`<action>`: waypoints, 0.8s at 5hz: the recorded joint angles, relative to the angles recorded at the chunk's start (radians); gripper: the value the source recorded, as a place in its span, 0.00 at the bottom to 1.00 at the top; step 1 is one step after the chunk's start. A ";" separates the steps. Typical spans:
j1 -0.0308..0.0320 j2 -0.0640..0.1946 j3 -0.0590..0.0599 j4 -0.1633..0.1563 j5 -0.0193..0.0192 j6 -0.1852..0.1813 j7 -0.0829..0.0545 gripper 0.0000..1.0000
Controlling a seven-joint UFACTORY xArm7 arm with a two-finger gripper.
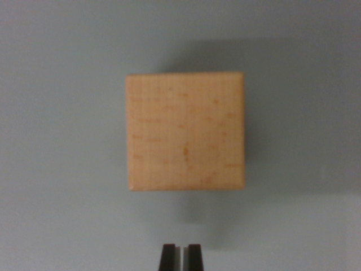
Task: Push wooden cube
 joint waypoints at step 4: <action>-0.0038 0.011 -0.003 -0.020 0.0020 -0.031 -0.009 0.00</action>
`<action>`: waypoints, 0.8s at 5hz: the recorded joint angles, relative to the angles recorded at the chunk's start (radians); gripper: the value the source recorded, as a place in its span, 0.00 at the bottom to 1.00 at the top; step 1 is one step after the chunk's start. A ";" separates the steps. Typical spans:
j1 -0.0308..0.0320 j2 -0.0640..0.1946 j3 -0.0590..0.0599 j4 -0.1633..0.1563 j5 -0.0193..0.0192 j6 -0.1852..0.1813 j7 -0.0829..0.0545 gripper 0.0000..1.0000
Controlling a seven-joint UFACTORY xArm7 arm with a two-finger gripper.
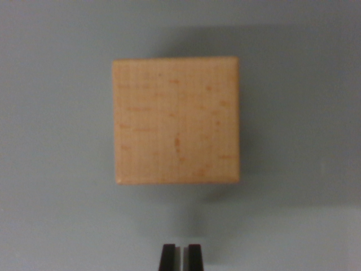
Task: Push wooden cube
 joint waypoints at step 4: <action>-0.0012 0.003 -0.001 -0.006 0.0006 -0.010 -0.003 0.00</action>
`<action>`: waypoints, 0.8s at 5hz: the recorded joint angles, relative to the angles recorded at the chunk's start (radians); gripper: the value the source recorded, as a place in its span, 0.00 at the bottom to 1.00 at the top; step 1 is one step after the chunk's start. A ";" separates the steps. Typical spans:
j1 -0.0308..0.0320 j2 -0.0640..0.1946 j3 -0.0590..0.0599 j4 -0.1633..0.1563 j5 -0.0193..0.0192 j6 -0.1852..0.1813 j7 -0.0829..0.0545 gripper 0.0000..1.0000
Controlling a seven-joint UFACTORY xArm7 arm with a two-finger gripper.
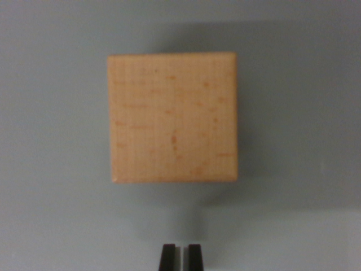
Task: Push wooden cube
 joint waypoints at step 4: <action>0.0000 0.000 0.000 0.000 0.0000 0.000 0.000 1.00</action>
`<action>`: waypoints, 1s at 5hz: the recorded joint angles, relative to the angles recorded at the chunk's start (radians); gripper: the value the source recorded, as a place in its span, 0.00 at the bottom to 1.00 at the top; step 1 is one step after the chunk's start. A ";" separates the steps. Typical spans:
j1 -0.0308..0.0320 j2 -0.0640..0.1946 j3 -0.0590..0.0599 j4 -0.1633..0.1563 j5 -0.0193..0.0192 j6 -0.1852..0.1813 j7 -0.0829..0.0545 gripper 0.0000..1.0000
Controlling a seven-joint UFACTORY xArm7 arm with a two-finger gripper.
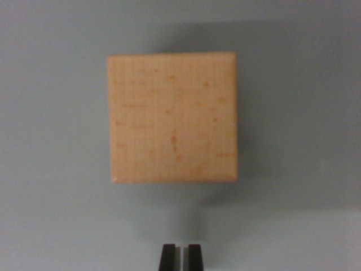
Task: Push wooden cube
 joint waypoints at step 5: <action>0.0003 0.009 0.001 0.015 0.0002 0.006 0.002 1.00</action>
